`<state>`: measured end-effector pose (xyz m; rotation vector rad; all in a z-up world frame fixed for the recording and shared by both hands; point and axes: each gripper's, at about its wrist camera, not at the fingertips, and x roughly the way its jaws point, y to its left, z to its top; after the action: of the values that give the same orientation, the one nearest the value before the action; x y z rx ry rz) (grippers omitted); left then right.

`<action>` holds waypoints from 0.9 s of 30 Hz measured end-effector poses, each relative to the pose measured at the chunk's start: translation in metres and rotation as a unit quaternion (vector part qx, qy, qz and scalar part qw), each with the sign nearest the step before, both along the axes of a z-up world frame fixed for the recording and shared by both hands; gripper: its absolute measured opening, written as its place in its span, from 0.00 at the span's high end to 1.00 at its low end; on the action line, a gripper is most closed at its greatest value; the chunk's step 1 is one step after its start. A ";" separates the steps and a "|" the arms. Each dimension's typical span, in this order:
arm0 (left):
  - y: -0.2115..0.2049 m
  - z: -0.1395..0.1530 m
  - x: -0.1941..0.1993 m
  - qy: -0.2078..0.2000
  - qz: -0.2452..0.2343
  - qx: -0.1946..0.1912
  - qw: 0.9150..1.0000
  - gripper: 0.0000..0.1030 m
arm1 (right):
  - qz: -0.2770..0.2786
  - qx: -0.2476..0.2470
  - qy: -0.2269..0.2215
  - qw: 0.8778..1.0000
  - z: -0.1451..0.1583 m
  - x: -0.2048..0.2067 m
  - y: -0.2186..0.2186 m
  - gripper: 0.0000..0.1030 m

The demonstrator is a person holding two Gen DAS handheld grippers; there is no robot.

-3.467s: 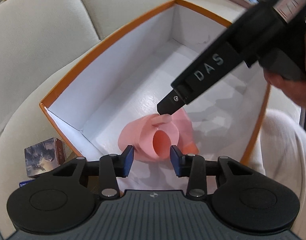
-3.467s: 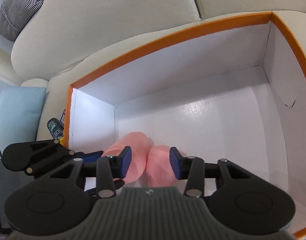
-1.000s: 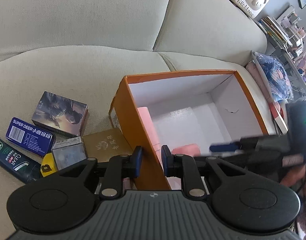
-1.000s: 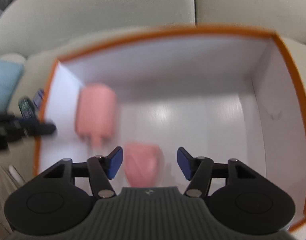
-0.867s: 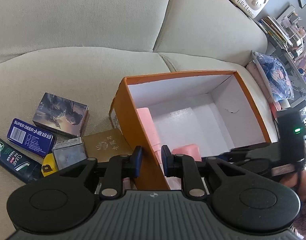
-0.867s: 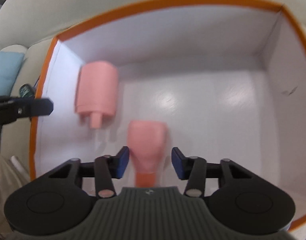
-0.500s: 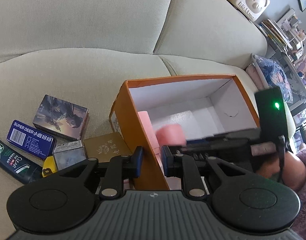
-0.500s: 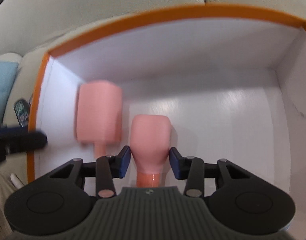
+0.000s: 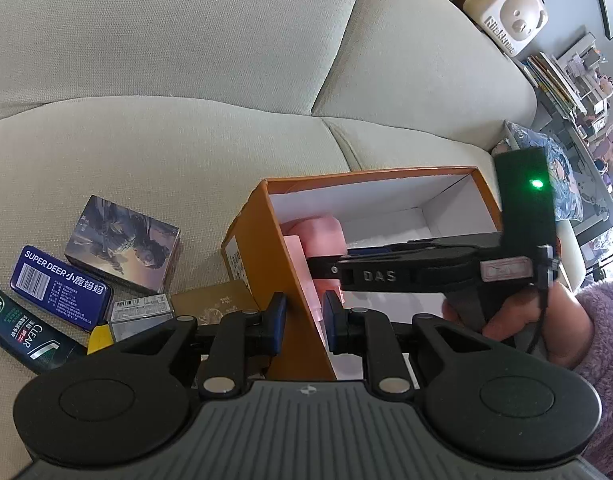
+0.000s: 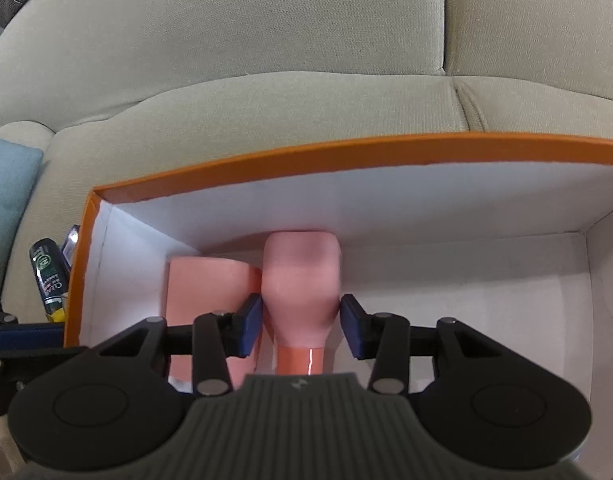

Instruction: Organize rigid objects

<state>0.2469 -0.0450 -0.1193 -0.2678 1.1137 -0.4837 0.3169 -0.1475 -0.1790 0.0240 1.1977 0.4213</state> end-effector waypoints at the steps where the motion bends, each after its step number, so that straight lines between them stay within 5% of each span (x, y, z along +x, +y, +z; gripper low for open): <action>1: 0.000 0.000 0.000 0.000 0.000 0.000 1.000 0.79 | 0.002 0.004 -0.001 1.000 0.003 -0.001 -0.003 0.56; 9: -0.002 0.001 -0.002 -0.002 0.007 0.001 1.000 0.79 | 0.017 0.042 -0.015 0.999 0.044 -0.035 -0.028 0.56; 14: -0.003 0.003 -0.002 -0.005 0.009 0.002 1.000 0.79 | 0.068 0.039 0.007 0.997 0.038 -0.052 -0.015 0.58; 19: -0.003 0.003 -0.003 -0.005 0.010 0.002 1.000 0.79 | 0.092 0.019 0.004 0.996 0.025 -0.056 -0.002 0.83; 27: -0.002 0.003 -0.001 -0.007 0.011 -0.002 1.000 0.79 | 0.093 0.010 -0.011 0.996 0.027 -0.047 0.001 0.77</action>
<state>0.2454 -0.0470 -0.1164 -0.2796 1.0944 -0.4690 0.2701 -0.1464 -0.1525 -0.0758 1.1775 0.5948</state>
